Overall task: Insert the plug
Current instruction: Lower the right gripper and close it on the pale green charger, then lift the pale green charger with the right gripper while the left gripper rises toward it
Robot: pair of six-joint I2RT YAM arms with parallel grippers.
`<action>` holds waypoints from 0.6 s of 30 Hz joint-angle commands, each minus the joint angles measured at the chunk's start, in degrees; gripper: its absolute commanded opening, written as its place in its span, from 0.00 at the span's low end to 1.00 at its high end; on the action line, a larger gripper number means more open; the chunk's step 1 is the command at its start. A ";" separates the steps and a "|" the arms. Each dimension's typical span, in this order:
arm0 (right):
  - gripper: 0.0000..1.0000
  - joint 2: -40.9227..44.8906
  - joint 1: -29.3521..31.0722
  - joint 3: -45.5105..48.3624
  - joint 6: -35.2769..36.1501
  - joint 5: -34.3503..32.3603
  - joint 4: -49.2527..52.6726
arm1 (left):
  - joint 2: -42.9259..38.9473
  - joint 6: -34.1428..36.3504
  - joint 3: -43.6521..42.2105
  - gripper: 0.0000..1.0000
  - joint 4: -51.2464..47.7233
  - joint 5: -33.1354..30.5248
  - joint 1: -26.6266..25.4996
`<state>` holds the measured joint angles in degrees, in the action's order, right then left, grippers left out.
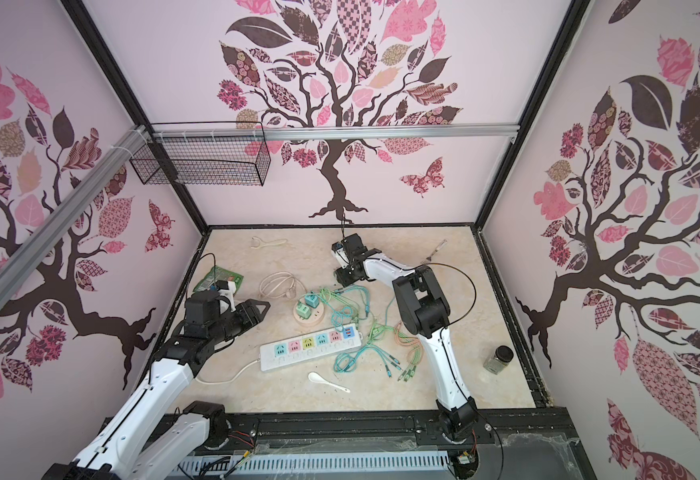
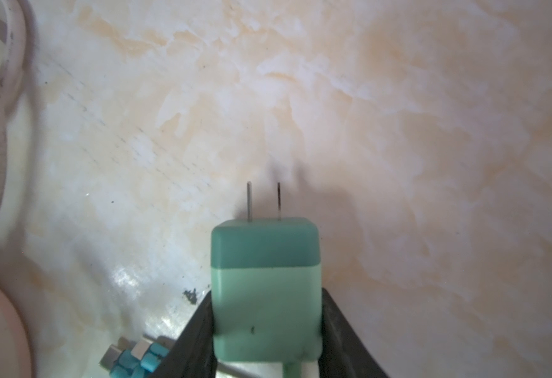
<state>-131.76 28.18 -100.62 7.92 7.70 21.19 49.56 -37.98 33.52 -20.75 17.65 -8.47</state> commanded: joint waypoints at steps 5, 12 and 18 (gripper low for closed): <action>0.30 10.87 0.09 -0.06 1.68 -7.25 1.46 | -1.03 -0.04 -0.01 0.62 0.10 0.46 0.42; 0.30 17.88 -0.06 0.18 2.96 -12.97 1.40 | -1.40 0.71 0.36 0.62 -0.59 0.45 0.52; 0.30 22.02 -0.59 -0.55 3.80 -15.83 1.61 | -1.15 1.10 0.67 0.62 -0.67 0.89 0.71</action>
<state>-113.34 27.92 -99.70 10.72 -5.26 22.06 48.58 -37.78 33.52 -21.34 18.17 -8.21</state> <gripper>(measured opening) 0.447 0.621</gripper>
